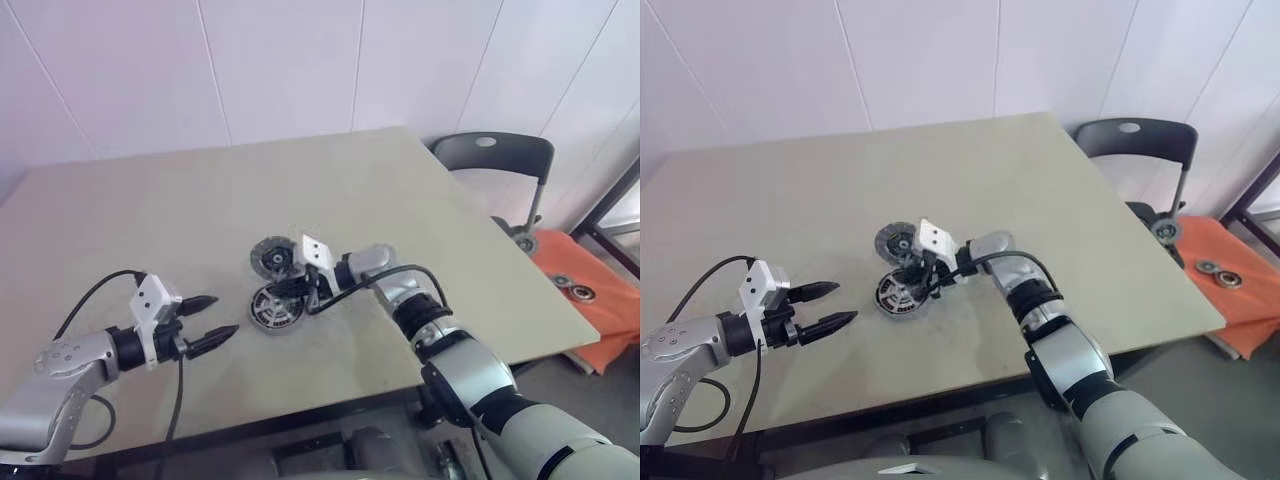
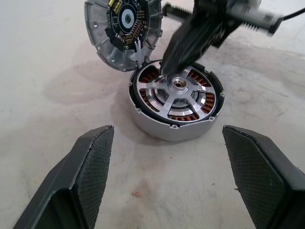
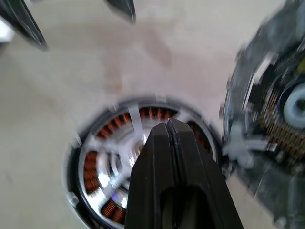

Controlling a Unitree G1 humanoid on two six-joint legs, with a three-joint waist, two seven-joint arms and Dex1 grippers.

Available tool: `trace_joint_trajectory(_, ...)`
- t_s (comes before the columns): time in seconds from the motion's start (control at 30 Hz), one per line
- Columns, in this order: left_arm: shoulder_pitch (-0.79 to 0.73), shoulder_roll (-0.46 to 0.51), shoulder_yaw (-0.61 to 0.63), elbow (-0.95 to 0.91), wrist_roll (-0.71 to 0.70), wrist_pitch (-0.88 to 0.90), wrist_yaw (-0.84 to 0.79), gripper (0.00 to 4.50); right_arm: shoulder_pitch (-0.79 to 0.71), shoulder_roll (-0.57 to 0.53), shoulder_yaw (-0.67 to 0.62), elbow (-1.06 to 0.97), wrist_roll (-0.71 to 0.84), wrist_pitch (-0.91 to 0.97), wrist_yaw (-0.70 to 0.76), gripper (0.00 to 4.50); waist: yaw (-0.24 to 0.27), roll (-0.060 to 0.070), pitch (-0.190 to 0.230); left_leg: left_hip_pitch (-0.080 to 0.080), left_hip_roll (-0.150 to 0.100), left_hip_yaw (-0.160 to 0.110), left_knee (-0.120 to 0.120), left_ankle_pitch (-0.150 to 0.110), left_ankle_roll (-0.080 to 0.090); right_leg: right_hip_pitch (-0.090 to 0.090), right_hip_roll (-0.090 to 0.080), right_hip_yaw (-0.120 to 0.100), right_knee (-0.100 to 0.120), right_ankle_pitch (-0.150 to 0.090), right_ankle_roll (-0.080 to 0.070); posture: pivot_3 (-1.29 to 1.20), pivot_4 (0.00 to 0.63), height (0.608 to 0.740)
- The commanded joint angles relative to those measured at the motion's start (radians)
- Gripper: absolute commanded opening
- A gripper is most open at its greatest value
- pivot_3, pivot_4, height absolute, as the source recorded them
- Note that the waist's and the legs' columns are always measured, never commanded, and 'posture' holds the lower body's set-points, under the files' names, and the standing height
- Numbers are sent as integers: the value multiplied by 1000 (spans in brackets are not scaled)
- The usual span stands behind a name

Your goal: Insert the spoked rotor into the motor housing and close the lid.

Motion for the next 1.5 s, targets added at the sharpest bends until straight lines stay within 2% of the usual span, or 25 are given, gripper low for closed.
trace_joint_trajectory(0.03,-5,1,30,-29,-10,-10,3,3881,-17,-2,18,54,-45,-24,-18,21,-1,0,0,1,0,0,0,0,0,1,0,0,0,0,0,0,0,740)
trace_joint_trajectory(0.2,-6,6,35,-24,-9,-9,1,3881,-30,-6,18,80,-60,-45,-25,21,0,0,-1,3,0,0,1,0,0,3,0,0,1,0,0,0,0,740)
trace_joint_trajectory(0.43,-18,2,24,-20,-6,-8,5,3881,-68,37,-134,-6,128,86,88,21,-1,0,-1,1,0,0,1,0,0,1,0,0,2,0,0,0,0,740)
trace_joint_trajectory(0.6,-22,-1,21,-18,-6,-9,5,3881,-47,31,-146,-76,166,148,152,21,-1,0,-1,1,0,-1,0,0,0,0,0,0,1,0,0,0,0,740)
trace_joint_trajectory(0.73,-23,-2,21,-18,-6,-9,4,3881,-18,9,-68,-56,68,78,120,21,0,0,-1,1,0,-1,0,0,0,1,0,0,1,0,0,0,0,740)
trace_joint_trajectory(0.9,-22,7,25,-22,-8,-6,-5,3881,-15,-16,35,46,-96,-60,-27,21,-2,0,-1,1,0,0,0,0,0,1,0,0,1,0,0,0,0,740)
trace_joint_trajectory(1.1,-22,9,24,-23,-4,-8,-9,3881,-51,4,1,102,-68,-65,-48,21,-2,1,-1,13,0,-1,1,0,0,11,1,0,3,-3,-2,0,0,740)
trace_joint_trajectory(1.17,-20,8,23,-23,-3,-10,-9,3881,-60,8,-24,102,-44,-51,-28,21,-2,1,-1,19,0,-1,0,0,0,17,1,0,1,-5,-1,0,0,740)
trace_joint_trajectory(1.33,-22,5,21,-20,-2,-12,-9,3881,-71,26,-107,41,70,39,87,21,-2,0,-1,17,0,-1,0,0,0,16,1,1,-2,-3,-1,0,0,740)
trace_joint_trajectory(1.5,-31,4,16,-13,0,-13,-10,3881,-63,32,-138,-32,132,129,163,21,-2,0,-1,15,0,-1,-4,0,0,14,1,0,-3,-1,1,0,0,740)
